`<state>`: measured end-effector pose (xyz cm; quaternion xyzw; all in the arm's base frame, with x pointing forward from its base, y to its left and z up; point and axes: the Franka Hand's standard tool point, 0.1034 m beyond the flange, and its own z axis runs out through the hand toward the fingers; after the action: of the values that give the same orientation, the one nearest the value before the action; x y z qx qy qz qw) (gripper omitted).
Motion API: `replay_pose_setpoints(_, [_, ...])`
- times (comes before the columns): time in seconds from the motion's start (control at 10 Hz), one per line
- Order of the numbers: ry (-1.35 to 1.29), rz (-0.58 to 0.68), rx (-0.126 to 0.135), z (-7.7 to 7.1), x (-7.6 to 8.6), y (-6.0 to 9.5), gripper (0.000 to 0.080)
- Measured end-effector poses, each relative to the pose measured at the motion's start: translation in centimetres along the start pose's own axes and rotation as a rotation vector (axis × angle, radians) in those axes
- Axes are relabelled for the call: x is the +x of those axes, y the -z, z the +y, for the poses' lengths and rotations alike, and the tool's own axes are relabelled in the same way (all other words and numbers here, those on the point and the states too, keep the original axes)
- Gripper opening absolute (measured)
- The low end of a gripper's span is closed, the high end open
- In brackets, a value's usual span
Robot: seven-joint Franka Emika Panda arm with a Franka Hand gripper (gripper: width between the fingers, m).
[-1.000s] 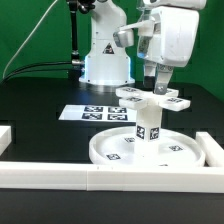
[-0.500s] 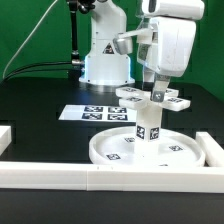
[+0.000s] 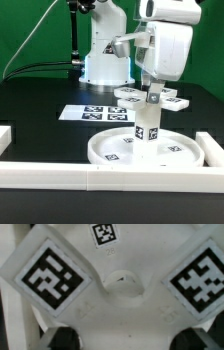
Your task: Assemble round table
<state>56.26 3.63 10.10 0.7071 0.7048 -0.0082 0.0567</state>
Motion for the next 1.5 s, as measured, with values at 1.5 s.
replay_pose_setpoints(1.5, [-1.250,-0.011,0.067,-0.54,-0.06,0.04,0.0440])
